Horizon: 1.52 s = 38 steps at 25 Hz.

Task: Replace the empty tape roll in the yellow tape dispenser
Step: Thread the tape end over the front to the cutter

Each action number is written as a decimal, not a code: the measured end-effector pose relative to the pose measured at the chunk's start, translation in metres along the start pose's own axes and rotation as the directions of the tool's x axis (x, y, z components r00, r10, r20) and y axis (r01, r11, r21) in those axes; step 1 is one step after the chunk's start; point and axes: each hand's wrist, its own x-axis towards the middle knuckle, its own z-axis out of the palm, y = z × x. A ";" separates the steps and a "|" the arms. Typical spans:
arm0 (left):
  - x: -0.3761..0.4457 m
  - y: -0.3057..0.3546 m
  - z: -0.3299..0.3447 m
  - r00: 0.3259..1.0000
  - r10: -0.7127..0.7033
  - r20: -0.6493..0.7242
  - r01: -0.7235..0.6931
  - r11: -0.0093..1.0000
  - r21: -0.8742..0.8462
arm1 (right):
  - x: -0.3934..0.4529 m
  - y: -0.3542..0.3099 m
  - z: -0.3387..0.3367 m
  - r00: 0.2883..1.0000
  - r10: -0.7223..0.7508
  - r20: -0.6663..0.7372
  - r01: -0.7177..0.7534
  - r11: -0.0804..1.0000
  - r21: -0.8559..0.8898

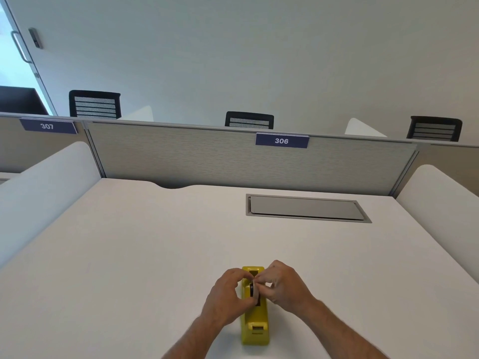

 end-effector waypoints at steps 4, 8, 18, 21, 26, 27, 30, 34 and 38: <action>0.001 -0.001 0.001 1.000 -0.004 -0.002 0.004 1.000 0.019 | 0.004 0.001 -0.002 0.999 0.039 0.007 -0.039 0.999 0.022; 0.002 -0.003 0.002 1.000 -0.020 0.005 0.019 0.998 0.052 | 0.005 0.000 -0.005 0.997 -0.006 0.072 0.010 0.998 -0.059; 0.001 0.000 0.003 0.999 -0.044 0.015 0.044 0.998 0.037 | 0.001 0.002 0.000 0.996 -0.079 0.033 0.081 0.994 -0.079; 0.001 0.000 0.002 0.998 -0.062 0.020 0.061 0.997 0.037 | 0.002 0.002 0.000 0.997 -0.076 0.025 0.077 0.995 -0.061; 0.001 0.003 0.002 0.995 -0.098 0.030 0.097 0.995 0.022 | 0.001 0.006 0.000 0.999 -0.038 0.023 0.038 0.999 -0.030; 0.001 0.003 0.001 0.994 -0.104 0.034 0.103 0.994 0.024 | 0.001 0.005 -0.001 0.999 -0.036 0.030 0.037 0.999 -0.027; 0.002 0.003 0.001 0.993 -0.113 0.043 0.111 0.993 0.032 | -0.001 0.003 -0.002 0.998 -0.051 0.037 0.052 0.998 -0.023; 0.003 0.003 0.001 0.992 -0.118 0.040 0.117 0.993 0.032 | 0.002 0.003 -0.003 0.999 -0.016 0.031 0.016 1.000 0.008; 0.004 0.003 0.001 0.990 -0.133 0.048 0.132 0.991 0.030 | 0.004 0.006 -0.003 0.999 -0.008 0.037 0.008 1.000 0.000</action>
